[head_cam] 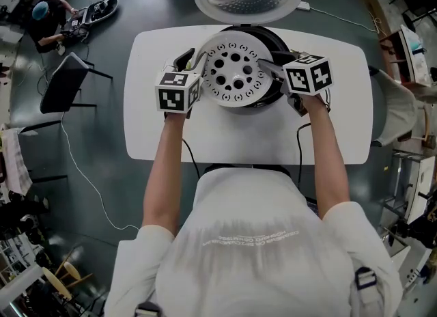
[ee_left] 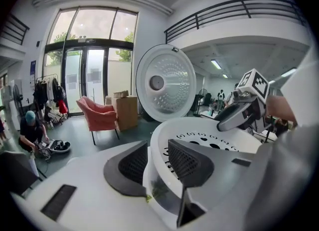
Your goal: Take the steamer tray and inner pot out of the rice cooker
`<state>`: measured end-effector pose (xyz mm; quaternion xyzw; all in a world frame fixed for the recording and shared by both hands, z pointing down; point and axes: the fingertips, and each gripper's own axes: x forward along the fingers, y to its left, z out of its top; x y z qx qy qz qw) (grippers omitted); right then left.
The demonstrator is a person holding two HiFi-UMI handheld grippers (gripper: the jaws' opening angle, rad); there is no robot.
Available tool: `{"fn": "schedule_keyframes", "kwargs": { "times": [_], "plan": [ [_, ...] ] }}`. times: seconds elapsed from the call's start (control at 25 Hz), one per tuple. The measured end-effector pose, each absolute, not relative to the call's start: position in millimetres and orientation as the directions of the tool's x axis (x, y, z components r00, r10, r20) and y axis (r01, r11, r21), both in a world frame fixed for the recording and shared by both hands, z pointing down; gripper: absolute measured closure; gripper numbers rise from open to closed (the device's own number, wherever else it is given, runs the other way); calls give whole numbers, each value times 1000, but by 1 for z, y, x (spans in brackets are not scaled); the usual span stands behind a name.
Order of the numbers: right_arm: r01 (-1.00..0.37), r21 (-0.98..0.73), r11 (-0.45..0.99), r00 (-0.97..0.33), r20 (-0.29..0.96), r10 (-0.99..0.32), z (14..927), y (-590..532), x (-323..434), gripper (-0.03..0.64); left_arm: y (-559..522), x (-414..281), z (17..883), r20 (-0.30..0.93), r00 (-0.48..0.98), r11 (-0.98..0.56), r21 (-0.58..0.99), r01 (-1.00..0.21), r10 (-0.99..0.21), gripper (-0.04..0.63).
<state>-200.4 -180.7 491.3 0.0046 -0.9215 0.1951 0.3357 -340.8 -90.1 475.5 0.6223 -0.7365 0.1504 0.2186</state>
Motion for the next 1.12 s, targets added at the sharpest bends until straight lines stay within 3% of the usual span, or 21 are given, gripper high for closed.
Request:
{"fn": "schedule_keyframes", "kwargs": {
  "times": [0.28,0.48,0.84,1.12],
  "plan": [
    [-164,-348,923,-719,683,130,502,-178,-202,450,-89,-336,473,488,-95,151,76,-986,-868,459],
    [-206,-432,878,-758,638,136,495,-178,-201,483,-87,-332,474,488,-68,122,79,-989,-870,451],
    [-301,-501,811,-853,521,5,468,-183,-185,540,-76,-312,473,467,51,7,122,-992,-883,434],
    [-396,-535,747,-867,486,-111,466,-210,-150,560,-104,-280,449,372,181,-144,126,-982,-910,433]
  ]
}}
